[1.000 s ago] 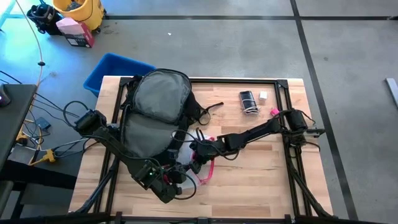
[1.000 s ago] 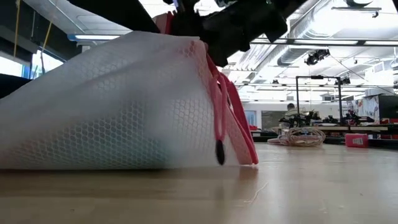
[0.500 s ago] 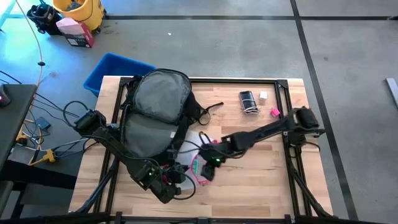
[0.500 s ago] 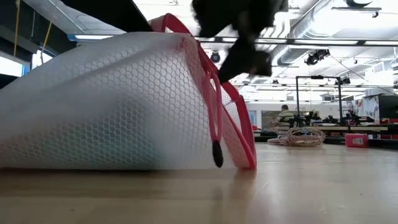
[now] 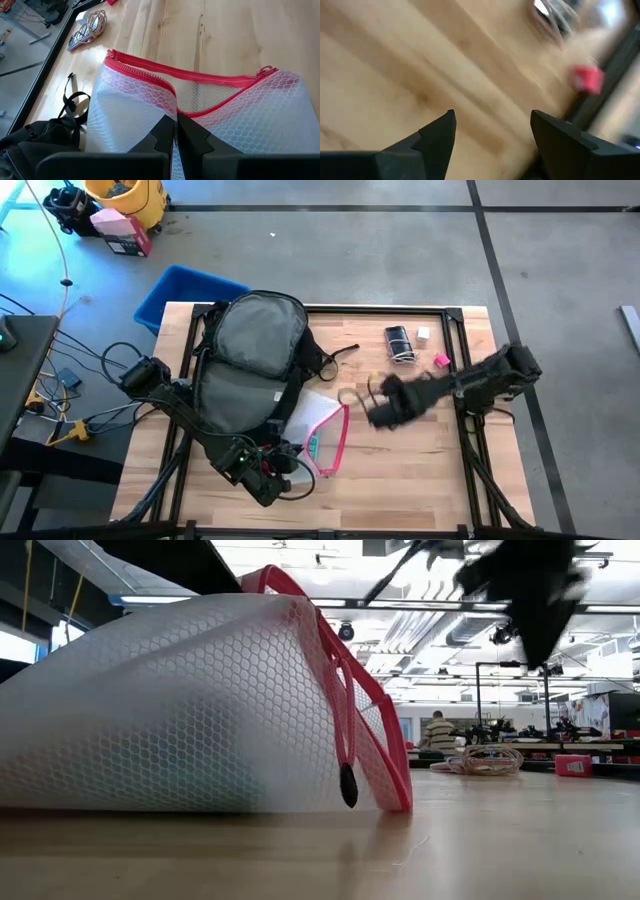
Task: Unpack backpack
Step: Put the pink charger adapter into the pink zip bag
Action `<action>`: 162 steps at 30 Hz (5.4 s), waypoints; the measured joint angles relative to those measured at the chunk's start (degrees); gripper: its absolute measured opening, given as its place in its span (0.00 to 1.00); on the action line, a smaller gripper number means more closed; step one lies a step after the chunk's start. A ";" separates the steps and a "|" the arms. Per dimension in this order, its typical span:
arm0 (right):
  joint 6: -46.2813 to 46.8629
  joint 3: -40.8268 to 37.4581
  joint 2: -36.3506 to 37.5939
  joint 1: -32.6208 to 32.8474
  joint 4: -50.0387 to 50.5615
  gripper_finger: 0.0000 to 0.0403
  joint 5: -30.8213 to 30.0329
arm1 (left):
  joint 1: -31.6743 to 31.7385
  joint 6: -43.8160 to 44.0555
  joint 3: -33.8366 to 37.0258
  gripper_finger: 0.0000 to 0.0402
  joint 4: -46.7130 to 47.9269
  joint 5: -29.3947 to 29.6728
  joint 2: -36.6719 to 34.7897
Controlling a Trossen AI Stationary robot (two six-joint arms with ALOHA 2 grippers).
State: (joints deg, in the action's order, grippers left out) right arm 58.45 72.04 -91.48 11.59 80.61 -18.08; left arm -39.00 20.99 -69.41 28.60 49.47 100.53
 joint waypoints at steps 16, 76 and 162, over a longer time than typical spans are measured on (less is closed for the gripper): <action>-28.22 -20.43 5.03 -49.40 -7.46 0.60 -2.90 | 1.26 -0.50 0.00 0.00 0.37 -0.74 -0.04; -5.09 -19.76 -16.41 1.43 -108.35 0.34 7.56 | 3.55 3.00 0.00 0.00 0.04 -1.85 -0.04; -38.62 6.88 -24.57 5.41 -54.83 0.43 -26.37 | 1.43 2.00 0.02 0.00 2.29 -7.44 -0.01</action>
State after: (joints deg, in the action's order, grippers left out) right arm 19.84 78.91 -116.05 16.99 25.78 -44.45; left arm -37.58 22.99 -69.38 30.89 42.03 100.53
